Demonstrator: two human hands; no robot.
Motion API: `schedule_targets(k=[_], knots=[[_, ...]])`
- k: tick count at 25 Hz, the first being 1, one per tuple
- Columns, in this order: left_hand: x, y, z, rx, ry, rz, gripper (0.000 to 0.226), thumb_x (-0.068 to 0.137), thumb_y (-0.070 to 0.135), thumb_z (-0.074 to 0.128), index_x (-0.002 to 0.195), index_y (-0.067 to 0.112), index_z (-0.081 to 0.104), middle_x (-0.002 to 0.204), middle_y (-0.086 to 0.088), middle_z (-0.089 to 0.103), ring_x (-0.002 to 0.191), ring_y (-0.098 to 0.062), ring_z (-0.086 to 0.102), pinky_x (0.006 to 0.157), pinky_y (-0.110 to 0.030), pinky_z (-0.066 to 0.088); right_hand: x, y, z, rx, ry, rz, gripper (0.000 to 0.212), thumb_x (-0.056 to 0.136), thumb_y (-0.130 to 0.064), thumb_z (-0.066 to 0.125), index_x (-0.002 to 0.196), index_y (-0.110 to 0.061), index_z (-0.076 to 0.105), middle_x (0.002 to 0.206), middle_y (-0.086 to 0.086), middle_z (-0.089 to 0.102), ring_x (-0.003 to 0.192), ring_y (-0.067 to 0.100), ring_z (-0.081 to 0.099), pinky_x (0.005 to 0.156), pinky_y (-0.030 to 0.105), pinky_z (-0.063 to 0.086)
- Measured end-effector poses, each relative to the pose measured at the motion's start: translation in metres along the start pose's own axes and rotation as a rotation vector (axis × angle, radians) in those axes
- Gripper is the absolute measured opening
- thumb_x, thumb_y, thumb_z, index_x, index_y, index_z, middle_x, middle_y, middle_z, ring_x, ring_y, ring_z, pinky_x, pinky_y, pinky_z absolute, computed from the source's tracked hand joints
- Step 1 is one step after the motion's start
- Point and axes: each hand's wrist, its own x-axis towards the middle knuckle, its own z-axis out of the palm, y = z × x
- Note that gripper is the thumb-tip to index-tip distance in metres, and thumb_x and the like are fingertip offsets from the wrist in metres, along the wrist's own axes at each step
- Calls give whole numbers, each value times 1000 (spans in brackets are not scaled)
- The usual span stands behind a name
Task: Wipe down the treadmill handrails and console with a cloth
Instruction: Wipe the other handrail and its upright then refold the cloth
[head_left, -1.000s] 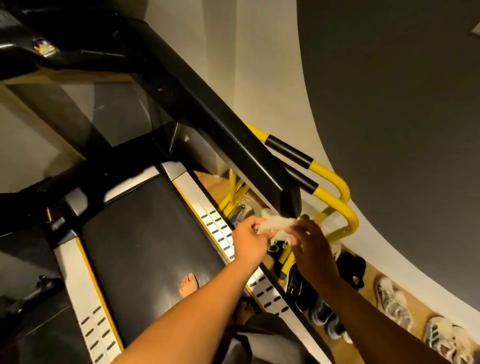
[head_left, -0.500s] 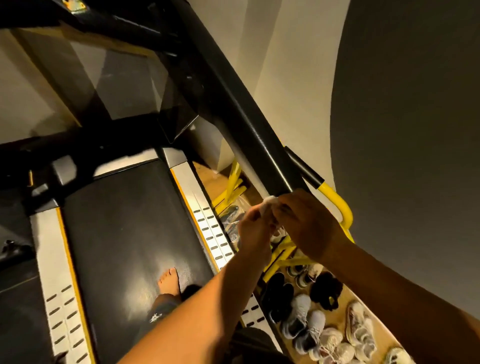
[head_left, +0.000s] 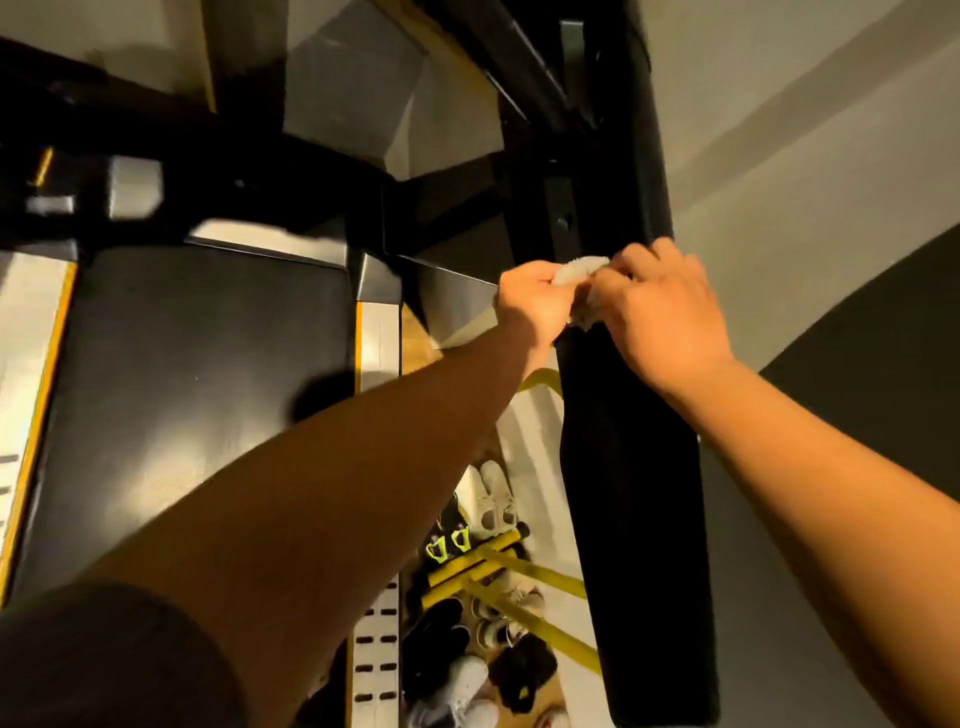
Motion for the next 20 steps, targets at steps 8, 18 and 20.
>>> schedule_targets(k=[8, 18, 20], knots=[[-38, -46, 4, -49, 70, -160, 30, 74, -5, 56, 60, 21, 55, 60, 6, 52, 66, -17, 55, 62, -39, 52, -37, -12, -1, 26, -111, -202, 23, 82, -20, 63, 103, -14, 70, 111, 3, 64, 91, 26, 46, 68, 35, 25], [87, 54, -5, 237, 217, 108, 7, 88, 21, 60, 82, 17, 61, 82, 4, 62, 92, -24, 57, 67, -21, 18, 101, 20, 9, 46, 27, 63, 21, 87, -24, 61, 107, -19, 65, 110, 5, 60, 100, 31, 48, 76, 38, 30], [97, 58, -8, 168, 193, 113, 9, 85, 26, 65, 84, 19, 60, 87, 5, 63, 95, -23, 58, 75, -20, 29, 102, 20, 17, 128, 107, 101, 20, 89, -25, 59, 108, -19, 64, 110, 1, 61, 102, 26, 46, 78, 34, 27]])
